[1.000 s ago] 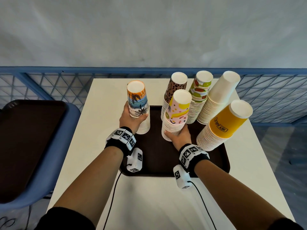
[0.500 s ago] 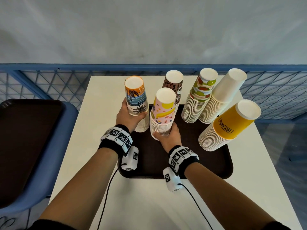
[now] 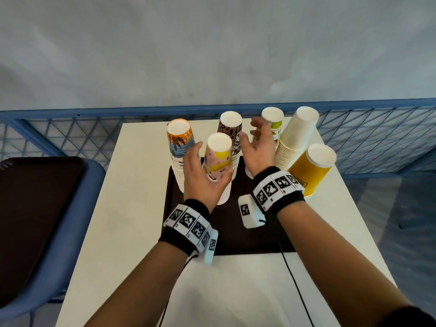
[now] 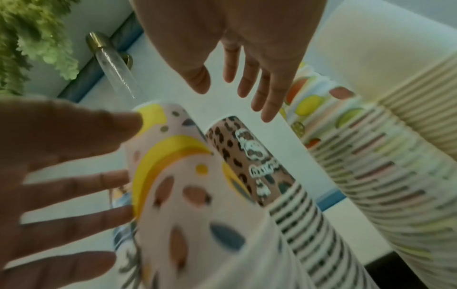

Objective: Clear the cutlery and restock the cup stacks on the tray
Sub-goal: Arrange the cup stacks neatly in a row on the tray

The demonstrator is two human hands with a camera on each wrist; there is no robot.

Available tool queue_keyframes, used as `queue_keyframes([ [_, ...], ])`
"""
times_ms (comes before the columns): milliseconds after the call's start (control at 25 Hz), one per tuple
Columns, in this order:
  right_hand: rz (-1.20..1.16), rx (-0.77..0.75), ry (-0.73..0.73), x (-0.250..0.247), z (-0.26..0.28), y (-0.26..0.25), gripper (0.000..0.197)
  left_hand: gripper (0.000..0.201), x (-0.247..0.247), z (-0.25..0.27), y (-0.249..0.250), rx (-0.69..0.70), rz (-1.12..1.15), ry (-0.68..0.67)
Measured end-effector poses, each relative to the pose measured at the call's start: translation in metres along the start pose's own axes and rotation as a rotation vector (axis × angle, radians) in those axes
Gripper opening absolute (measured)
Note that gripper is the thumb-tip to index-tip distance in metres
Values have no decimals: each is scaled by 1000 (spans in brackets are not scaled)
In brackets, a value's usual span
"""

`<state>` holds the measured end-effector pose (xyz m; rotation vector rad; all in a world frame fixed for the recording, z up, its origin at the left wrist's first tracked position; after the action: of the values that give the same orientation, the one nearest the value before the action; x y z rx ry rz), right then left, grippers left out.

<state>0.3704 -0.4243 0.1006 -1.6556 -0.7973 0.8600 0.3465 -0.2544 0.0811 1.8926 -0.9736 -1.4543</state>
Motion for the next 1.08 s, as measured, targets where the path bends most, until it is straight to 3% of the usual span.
queue_keyframes([
  [200,55,118,-221,31,-27,4,79,101,7,-28,14,-9,-16,-118],
  [320,93,146,-253,40,-28,16,86,100,13,-34,6,-62,2,-203],
  [560,163,100,-184,42,-34,29,81,75,20,-35,1,-46,18,-183],
  [840,192,103,-85,31,-37,36,86,76,22,-37,-1,-35,12,-164],
  [1080,137,70,-18,23,-12,22,75,80,25,-29,-2,-16,-6,-174],
])
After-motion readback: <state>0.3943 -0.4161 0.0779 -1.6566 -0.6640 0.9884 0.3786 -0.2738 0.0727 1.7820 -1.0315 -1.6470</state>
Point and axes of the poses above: each hand's wrist, its own z-axis away from the middle knuckle, its own x-axis out of the palm, y = z × x, the point moved 7 cm from there along -z, towards the middle knuckle, and after that the axes turned 9 degrees about -z, right-handed, at the moved point
